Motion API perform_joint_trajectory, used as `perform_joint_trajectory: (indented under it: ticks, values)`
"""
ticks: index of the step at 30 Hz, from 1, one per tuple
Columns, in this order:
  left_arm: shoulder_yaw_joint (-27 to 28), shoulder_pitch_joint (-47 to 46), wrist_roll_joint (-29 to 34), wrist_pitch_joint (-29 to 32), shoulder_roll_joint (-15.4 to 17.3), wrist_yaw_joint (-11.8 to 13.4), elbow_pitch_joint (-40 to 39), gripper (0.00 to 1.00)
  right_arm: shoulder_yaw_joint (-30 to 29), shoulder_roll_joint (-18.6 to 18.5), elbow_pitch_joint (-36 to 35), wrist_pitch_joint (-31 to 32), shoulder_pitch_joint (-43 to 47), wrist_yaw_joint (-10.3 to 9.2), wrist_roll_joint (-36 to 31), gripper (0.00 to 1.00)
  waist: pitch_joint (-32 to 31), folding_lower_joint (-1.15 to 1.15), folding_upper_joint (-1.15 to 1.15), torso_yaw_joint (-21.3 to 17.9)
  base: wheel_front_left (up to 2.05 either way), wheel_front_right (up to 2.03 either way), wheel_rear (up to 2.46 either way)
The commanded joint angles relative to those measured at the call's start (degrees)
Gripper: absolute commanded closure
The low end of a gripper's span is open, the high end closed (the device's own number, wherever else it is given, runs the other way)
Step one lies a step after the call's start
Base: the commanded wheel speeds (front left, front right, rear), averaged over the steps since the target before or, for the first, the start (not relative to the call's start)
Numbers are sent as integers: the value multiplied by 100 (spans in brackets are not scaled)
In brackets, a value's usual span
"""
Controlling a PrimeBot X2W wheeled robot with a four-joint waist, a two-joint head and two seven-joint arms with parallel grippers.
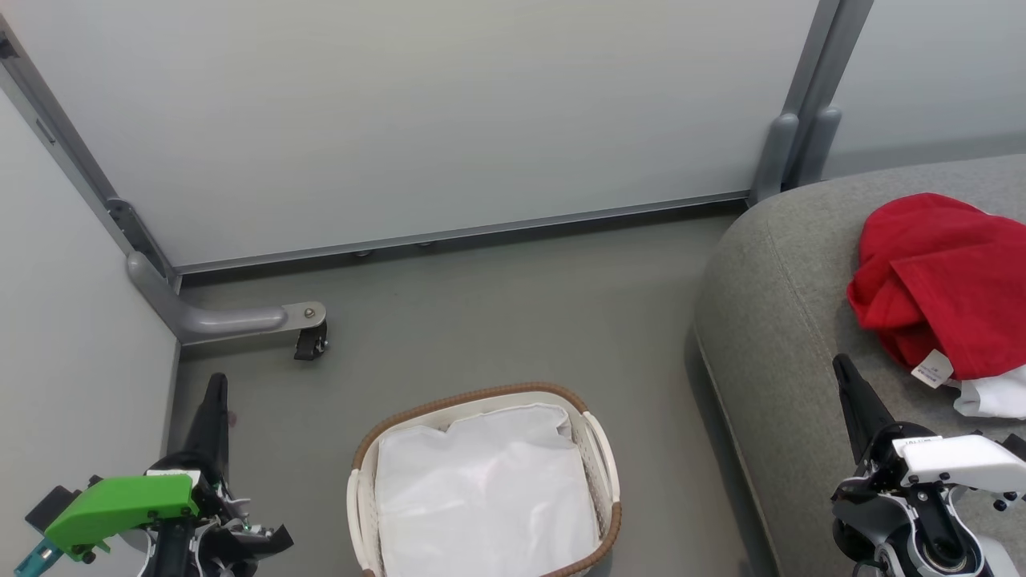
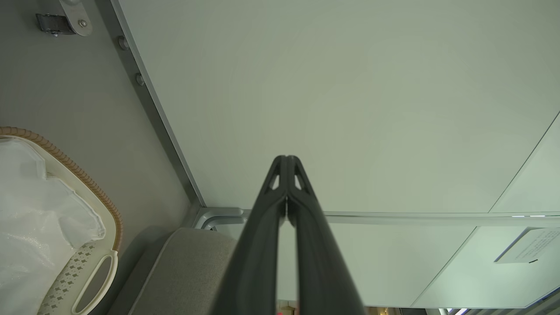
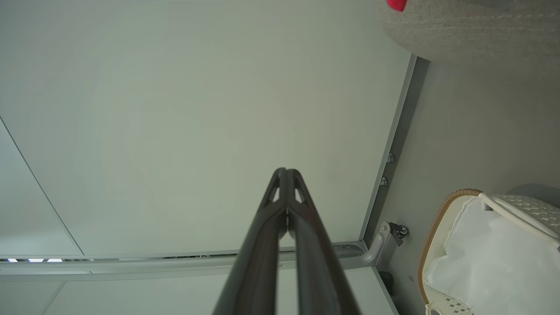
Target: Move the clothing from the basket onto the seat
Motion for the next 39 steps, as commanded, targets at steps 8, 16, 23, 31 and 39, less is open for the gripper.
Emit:
perform_joint_trajectory:
  ticks: [8,16,23,31,39]
  values:
    - [15,-60,-19,18,38,-35,-6,100,-12,-34,-15,14,62,0,18,100,0,0,0,0,0,0,0]
    - [15,-60,-19,18,38,-35,-7,100,-12,-34,-15,14,62,0,18,100,0,0,0,0,0,0,0]
    - [15,-60,-19,18,38,-35,-7,100,-12,-34,-15,14,62,0,18,100,0,0,0,0,0,0,0]
    - [14,-60,-19,18,38,-34,-7,100,-12,-34,-15,13,62,0,18,100,0,0,0,0,0,0,0]
    - [14,-60,-19,18,38,-34,-7,100,-12,-34,-15,13,62,0,18,100,0,0,0,0,0,0,0]
